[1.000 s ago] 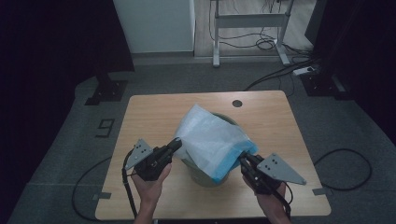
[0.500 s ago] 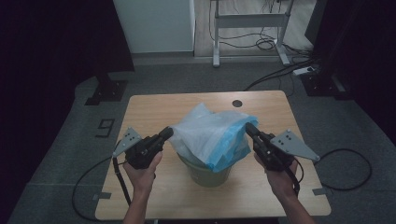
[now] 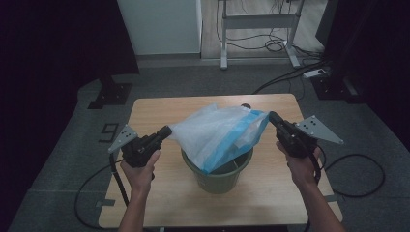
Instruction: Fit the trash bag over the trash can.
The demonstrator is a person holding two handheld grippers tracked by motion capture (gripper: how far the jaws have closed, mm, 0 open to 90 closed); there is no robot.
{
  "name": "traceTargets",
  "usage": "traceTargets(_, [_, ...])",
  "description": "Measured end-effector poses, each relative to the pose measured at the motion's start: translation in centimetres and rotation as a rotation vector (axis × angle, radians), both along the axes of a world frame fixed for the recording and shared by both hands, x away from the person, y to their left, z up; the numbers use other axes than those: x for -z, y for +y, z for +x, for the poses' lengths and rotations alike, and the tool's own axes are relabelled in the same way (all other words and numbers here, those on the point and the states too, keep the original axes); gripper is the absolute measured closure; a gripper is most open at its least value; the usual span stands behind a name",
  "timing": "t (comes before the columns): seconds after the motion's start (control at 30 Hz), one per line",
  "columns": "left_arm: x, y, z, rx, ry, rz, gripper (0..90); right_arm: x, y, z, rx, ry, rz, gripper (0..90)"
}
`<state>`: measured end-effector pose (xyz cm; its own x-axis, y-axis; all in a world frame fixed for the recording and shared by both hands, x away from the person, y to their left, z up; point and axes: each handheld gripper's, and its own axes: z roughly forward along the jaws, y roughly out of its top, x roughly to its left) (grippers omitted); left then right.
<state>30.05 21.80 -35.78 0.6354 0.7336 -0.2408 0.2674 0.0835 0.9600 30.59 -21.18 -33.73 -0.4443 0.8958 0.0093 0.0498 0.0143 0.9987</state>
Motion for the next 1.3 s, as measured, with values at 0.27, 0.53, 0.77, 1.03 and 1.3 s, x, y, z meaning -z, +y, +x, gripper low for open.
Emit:
traceTargets(0.27, [1.1,-0.3,-1.4,0.049,0.019,0.01,63.1,0.8,0.4,-0.8,-0.037,-0.004,0.021,88.5])
traceTargets(0.53, [-0.9,-1.4,-4.8,0.043,-0.086,0.091,27.6,-0.3,1.9,-1.8,-0.062,-0.021,-0.003,88.4])
traceTargets(0.77, [-0.6,-3.0,-5.5,0.083,-0.051,0.167,25.4,-0.3,2.4,-1.8,-0.066,-0.012,0.003,88.4])
traceTargets(1.03, [0.4,-4.0,-5.3,0.028,-0.012,0.125,21.8,-0.1,3.0,-2.3,-0.085,-0.021,-0.006,88.4])
traceTargets(1.3, [1.3,-6.4,-4.4,0.048,0.041,0.147,38.7,-0.1,3.6,-3.2,-0.105,-0.042,-0.01,88.4])
